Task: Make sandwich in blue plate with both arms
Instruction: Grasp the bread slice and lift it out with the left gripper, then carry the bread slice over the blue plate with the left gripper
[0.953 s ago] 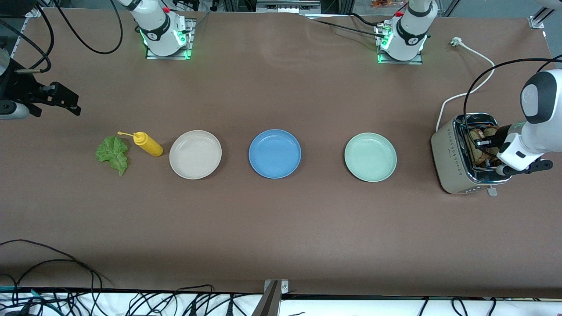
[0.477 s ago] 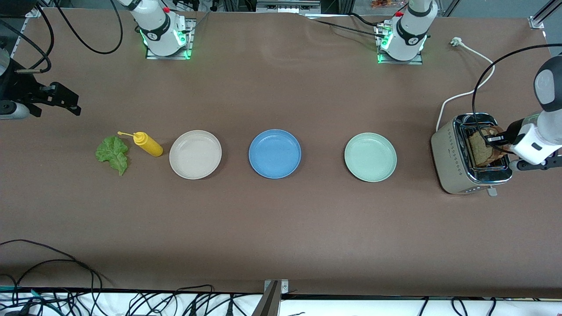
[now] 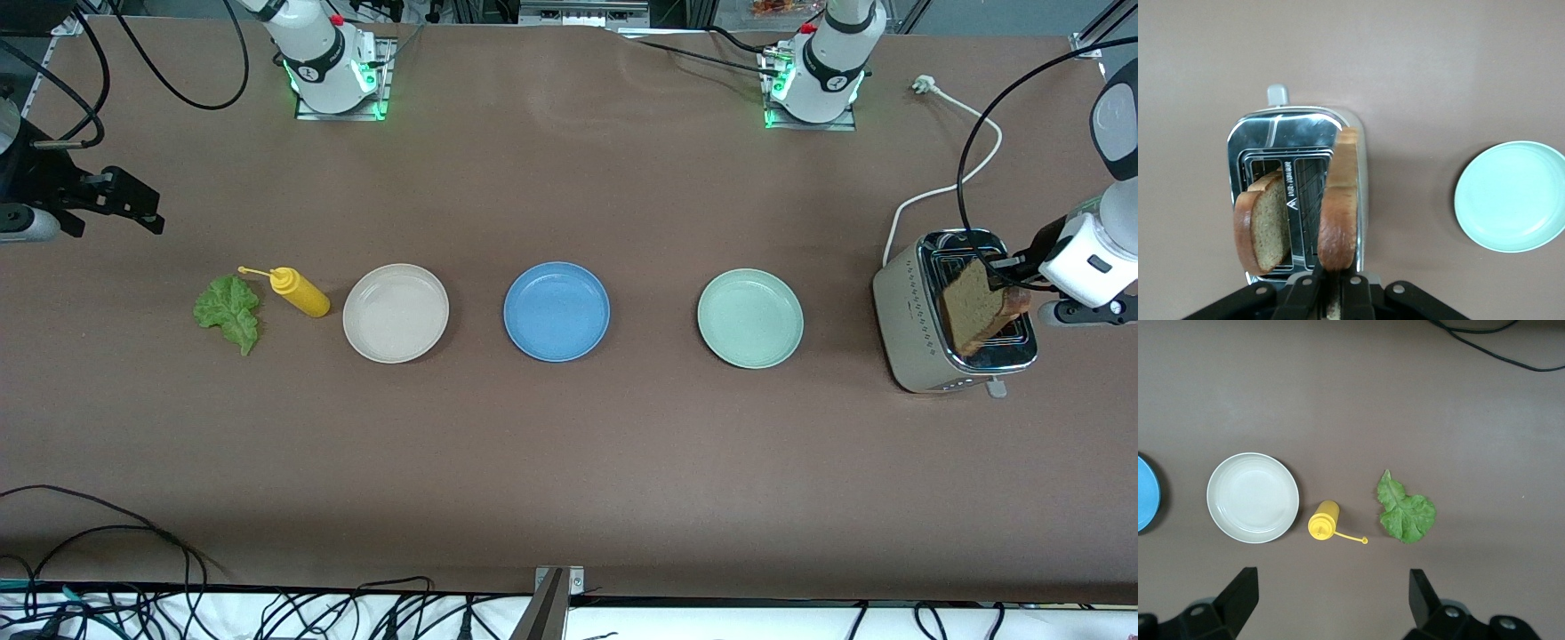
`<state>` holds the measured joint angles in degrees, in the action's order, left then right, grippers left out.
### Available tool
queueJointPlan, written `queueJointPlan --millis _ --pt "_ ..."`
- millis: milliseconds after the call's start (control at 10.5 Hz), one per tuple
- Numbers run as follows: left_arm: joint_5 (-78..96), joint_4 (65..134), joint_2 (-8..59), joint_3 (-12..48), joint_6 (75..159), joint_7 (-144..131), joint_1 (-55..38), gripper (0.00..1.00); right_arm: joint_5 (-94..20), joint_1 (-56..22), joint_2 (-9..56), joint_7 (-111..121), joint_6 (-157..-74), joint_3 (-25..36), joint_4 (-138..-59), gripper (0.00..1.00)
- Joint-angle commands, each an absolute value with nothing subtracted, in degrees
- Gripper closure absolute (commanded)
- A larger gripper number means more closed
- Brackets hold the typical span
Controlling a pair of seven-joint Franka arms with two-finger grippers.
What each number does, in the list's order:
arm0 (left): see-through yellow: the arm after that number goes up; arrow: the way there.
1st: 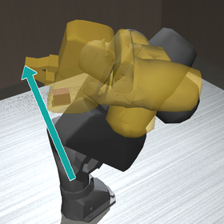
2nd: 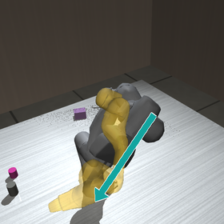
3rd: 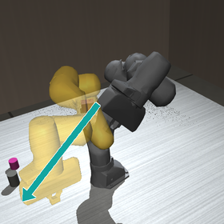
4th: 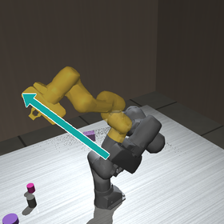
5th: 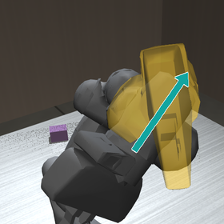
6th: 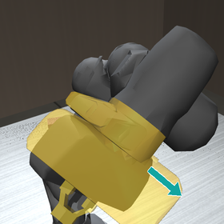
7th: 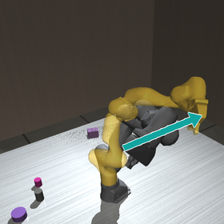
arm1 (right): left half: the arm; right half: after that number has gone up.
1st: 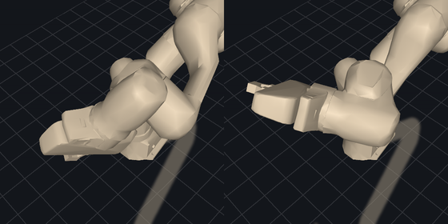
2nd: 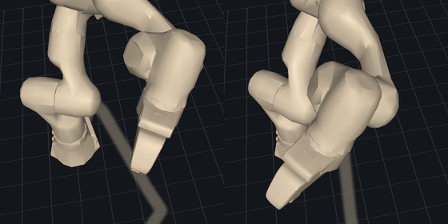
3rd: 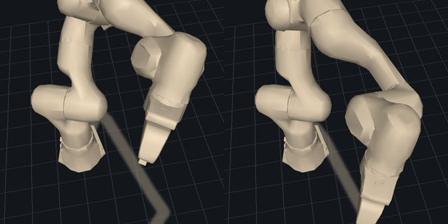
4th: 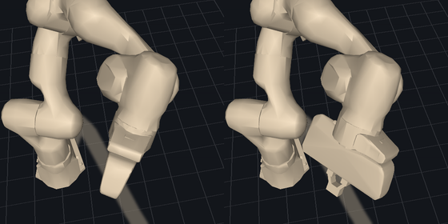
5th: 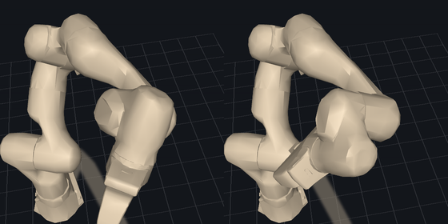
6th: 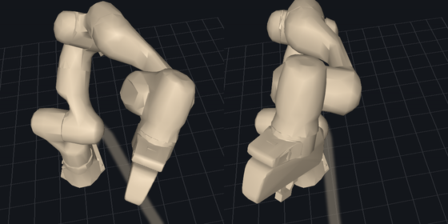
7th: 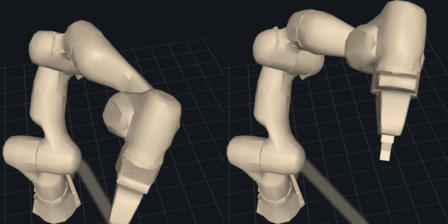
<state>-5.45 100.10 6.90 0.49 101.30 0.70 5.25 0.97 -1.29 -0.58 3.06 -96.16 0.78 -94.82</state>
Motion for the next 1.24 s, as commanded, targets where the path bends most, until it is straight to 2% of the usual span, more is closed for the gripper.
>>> queueJointPlan --millis 0,286,572,858,1144 --pt "-0.54 98.44 6.42 1.05 100.37 1.50 4.31 1.00 1.41 -1.05 -0.26 2.90 -95.71 0.44 -93.78 0.00" --pt "8.76 98.52 6.85 2.45 100.55 0.27 2.91 1.00 1.41 -1.05 -0.26 2.90 -95.71 0.44 -93.78 0.00" --pt "16.05 98.53 8.43 6.58 101.07 -4.65 1.67 1.00 1.41 -1.05 -0.26 2.90 -95.89 0.44 -93.78 0.00" --pt "26.78 98.88 11.15 6.68 102.92 -4.66 -1.48 1.00 1.41 -1.05 0.09 2.99 -95.80 0.44 -93.78 0.00" --pt "34.25 98.88 13.88 6.77 108.35 -6.58 -6.92 1.00 1.41 -1.05 0.09 2.90 -95.80 0.44 -93.78 0.00"
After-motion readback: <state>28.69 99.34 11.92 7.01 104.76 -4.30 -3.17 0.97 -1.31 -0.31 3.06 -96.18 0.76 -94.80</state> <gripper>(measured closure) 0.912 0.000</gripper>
